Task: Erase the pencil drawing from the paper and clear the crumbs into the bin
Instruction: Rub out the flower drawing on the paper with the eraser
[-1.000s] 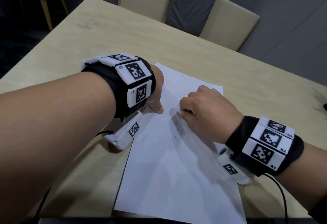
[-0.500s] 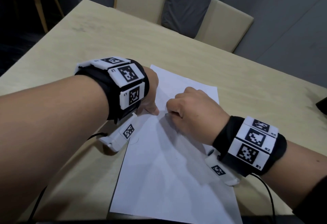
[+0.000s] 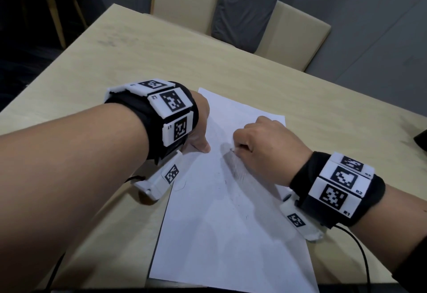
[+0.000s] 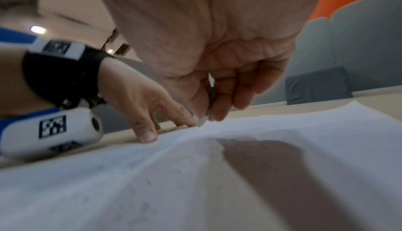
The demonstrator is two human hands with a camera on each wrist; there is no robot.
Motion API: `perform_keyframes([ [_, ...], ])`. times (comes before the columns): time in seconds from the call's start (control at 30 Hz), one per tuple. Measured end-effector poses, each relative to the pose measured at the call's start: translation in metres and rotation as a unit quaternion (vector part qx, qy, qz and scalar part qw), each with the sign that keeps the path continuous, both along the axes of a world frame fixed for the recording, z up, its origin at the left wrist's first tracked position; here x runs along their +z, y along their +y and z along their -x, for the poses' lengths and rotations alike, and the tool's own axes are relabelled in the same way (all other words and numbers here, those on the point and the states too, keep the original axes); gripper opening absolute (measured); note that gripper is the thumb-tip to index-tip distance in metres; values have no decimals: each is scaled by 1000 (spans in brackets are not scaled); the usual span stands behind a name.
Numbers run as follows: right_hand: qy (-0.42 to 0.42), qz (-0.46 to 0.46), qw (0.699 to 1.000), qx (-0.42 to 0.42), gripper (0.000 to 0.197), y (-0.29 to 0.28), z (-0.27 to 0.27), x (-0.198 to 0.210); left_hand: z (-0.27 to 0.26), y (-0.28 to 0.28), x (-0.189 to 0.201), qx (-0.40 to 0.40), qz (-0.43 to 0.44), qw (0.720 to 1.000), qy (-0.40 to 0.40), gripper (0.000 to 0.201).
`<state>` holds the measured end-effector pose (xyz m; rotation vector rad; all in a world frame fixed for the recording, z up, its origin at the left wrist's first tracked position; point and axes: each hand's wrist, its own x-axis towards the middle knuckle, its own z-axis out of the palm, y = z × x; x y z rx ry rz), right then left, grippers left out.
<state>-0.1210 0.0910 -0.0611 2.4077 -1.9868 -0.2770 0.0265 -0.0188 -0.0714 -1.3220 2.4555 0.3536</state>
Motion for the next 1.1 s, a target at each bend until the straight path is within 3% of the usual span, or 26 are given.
perform_keyframes([
  [0.07, -41, -1, 998, -39, 17, 0, 14, 4, 0, 1, 1, -2, 3, 1000, 1, 53],
  [0.17, -117, 10, 991, -68, 13, -1, 19, 8, -1, 1, 2, -7, 0, 1000, 1, 57],
  [0.37, -15, -11, 1000, -5, 16, -1, 8, 3, -1, 3, 3, 0, 2, 1000, 4, 51],
  [0.53, -31, -2, 999, 24, 14, -13, -8, 1, -1, 4, 3, 0, 3, 1000, 0, 60],
  [0.8, -7, -13, 999, 35, 16, -6, -1, 1, -2, 4, 4, -1, 1, 1000, 5, 50],
  [0.87, -9, 1, 999, 39, 18, -12, -7, -2, -2, 6, 5, 0, 2, 1000, -5, 61],
  [1.1, -3, -19, 999, 40, 22, -3, 0, 1, -2, 4, 3, 14, 1, 1000, 4, 65],
])
